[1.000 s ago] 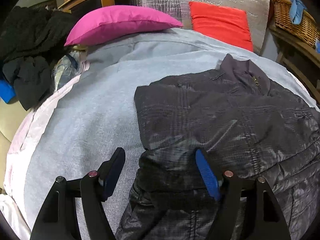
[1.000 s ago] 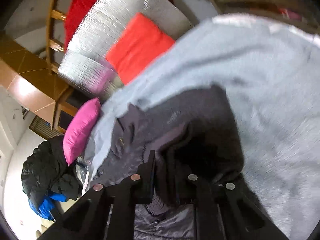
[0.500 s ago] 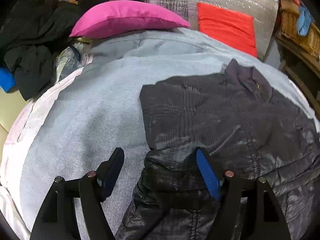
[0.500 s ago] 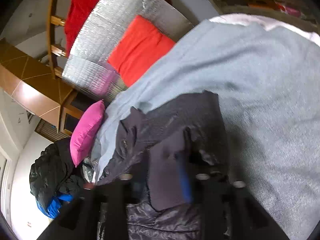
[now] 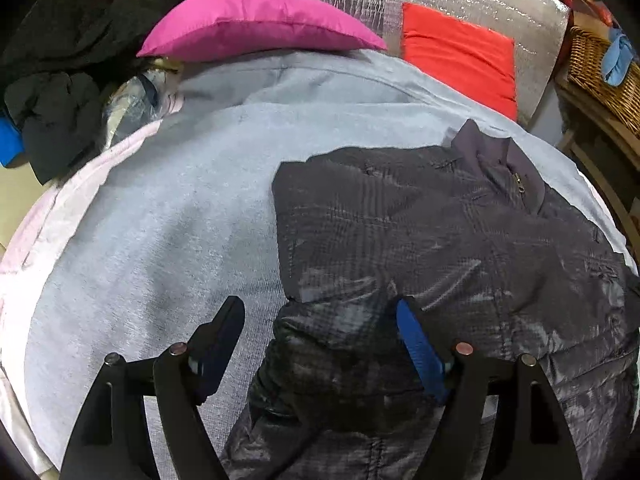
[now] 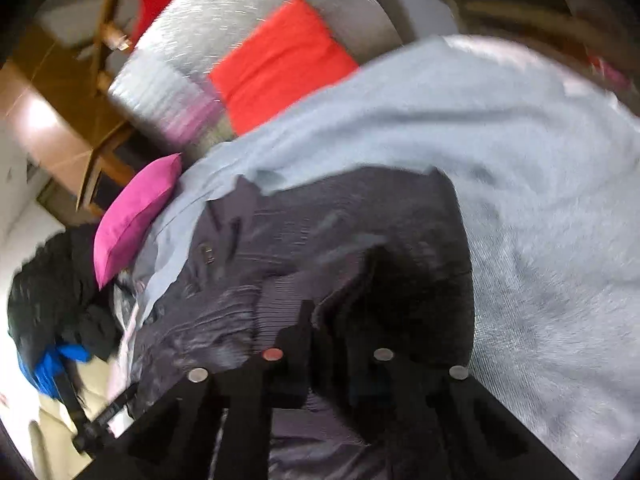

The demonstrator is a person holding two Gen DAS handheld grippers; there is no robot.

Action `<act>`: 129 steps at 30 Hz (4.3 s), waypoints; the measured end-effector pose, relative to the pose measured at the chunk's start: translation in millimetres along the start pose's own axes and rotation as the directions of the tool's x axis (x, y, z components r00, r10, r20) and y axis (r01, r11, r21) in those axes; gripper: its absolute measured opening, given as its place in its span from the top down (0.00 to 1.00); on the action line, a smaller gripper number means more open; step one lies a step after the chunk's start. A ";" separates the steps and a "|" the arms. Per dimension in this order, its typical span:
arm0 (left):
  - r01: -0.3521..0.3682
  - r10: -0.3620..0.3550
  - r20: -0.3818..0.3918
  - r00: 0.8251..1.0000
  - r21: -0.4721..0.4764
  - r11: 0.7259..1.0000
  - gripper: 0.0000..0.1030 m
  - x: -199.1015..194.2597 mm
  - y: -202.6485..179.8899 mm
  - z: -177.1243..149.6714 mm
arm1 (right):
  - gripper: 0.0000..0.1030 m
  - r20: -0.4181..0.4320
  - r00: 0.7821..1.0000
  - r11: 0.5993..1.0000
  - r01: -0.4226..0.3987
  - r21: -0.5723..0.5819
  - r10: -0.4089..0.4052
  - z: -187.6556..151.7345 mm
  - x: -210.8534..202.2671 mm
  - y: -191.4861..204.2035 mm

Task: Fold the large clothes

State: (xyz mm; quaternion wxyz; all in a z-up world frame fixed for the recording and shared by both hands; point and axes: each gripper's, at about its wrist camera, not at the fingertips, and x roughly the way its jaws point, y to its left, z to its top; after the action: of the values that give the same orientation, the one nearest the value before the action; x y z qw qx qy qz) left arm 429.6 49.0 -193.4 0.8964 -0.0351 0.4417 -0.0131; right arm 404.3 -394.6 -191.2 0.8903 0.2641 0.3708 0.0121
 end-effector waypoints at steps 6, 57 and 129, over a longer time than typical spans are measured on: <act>-0.020 0.020 -0.006 1.000 0.034 0.999 0.24 1.4 -0.4 0.0 | 0.88 -0.013 0.994 0.993 0.109 -0.034 -0.110 -8.5 -6.0 -0.1; -0.102 0.101 0.012 0.995 0.133 0.986 0.26 -1.6 -13.0 -3.9 | 0.31 -0.056 0.998 0.987 0.040 0.153 -0.032 -5.7 -14.0 -49.0; 0.169 -0.188 -0.123 0.974 -0.148 0.974 0.47 17.6 14.4 -4.8 | 0.55 -0.095 0.992 0.996 0.081 -0.038 -0.084 -29.3 9.3 -20.5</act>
State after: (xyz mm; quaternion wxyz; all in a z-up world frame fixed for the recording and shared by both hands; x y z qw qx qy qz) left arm 436.5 62.2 -211.4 0.8548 -0.1350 0.4968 -0.0660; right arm 387.9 -396.7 -224.2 0.8754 0.2326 0.4237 -0.0056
